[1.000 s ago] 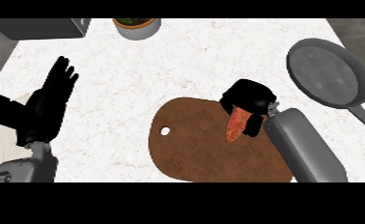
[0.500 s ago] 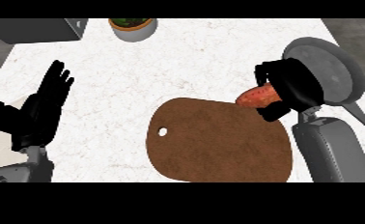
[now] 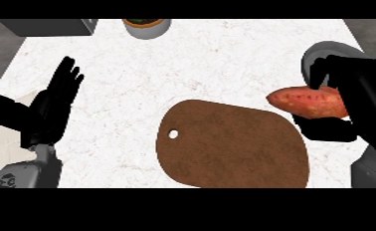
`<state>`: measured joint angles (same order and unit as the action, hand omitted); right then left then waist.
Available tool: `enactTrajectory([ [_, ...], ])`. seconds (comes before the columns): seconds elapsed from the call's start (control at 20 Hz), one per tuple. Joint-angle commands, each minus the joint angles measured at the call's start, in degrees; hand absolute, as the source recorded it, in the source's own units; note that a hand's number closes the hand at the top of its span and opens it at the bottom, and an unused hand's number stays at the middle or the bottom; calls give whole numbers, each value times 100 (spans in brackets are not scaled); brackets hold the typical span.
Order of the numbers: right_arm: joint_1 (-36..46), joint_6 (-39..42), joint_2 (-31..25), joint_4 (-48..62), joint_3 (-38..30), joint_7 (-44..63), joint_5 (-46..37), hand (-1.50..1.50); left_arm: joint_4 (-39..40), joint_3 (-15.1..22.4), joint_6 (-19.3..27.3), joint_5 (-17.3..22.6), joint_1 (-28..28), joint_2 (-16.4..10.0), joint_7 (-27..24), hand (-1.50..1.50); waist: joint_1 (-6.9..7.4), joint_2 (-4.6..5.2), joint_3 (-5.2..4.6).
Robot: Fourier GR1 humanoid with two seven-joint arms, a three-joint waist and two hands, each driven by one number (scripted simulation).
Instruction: Pick the sweet potato from the cutting board and place it in the pan
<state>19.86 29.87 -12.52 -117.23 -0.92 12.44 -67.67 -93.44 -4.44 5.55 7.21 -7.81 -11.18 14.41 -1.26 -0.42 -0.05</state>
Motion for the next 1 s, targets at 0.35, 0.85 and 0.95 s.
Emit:
enactTrajectory([
  [0.35, 551, -541, -797, 1295, -2159, -578, 1021, 150, 59, -63, -84, -1, -31, 77, -100, 0, 141, 48, 8],
  [0.85, 987, -2471, -1866, 5007, -3131, -2618, 1336, 150, 292, -32, -286, 28, -188, 69, -160, 0, 261, 97, 16],
  [0.95, 1369, -2397, -2317, 5629, -3130, -2898, 1411, 150, 52, -87, -314, 66, -188, -39, 64, 0, 252, 76, 13],
])
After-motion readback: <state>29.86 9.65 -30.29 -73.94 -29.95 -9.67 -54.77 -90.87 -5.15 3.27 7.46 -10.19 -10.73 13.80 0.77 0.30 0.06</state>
